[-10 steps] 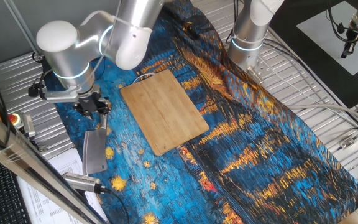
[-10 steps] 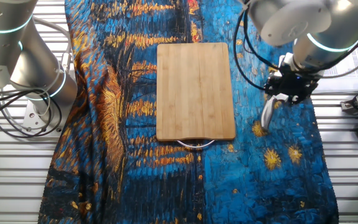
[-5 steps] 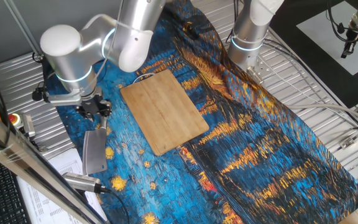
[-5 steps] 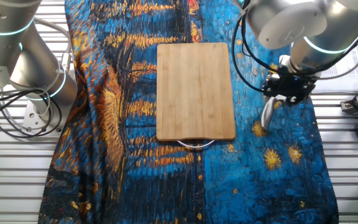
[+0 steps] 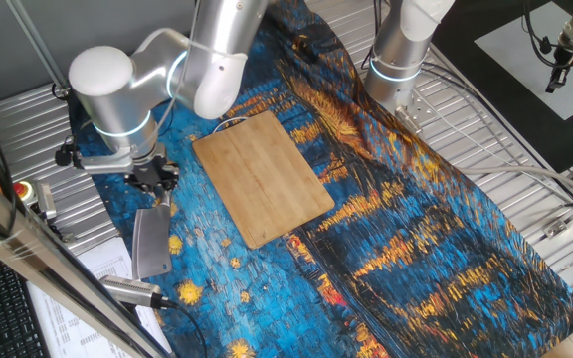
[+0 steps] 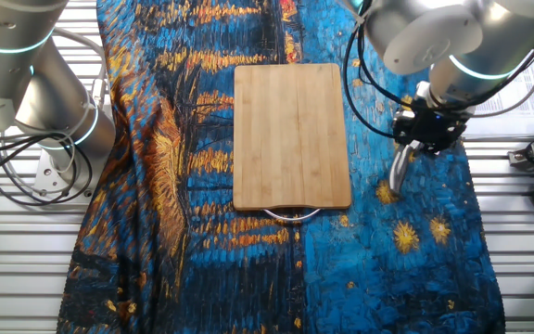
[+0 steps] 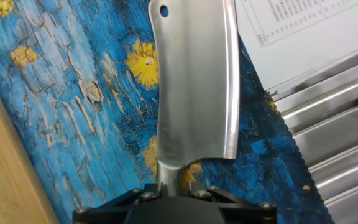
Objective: Put the knife on the cutting board
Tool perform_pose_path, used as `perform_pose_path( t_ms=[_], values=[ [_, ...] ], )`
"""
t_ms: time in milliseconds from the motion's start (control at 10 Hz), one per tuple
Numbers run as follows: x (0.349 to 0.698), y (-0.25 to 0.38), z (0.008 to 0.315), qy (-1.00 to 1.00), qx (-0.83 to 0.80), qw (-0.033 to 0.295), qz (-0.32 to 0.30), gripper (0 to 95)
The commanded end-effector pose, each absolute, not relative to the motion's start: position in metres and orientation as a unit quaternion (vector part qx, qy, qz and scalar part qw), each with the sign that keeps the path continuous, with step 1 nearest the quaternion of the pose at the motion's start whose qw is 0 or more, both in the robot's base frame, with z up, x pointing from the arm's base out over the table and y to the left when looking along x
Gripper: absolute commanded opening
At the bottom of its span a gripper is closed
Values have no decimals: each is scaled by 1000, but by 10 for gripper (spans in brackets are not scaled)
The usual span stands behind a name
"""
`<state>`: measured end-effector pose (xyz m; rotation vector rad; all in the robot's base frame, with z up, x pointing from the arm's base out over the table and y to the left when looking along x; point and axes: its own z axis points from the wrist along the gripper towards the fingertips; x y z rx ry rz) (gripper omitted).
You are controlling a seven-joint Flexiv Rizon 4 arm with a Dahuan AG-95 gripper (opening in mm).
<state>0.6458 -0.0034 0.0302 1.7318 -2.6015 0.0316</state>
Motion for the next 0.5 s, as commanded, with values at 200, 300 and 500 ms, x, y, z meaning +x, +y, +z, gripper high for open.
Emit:
perform_pose_path(
  t_ms=[200,300,500],
  values=[
    [643,-4,30,-828,561,6,6,380],
    [643,-3,30,-828,561,6,6,380],
    [643,2,27,-827,562,7,8,380]
  ],
)
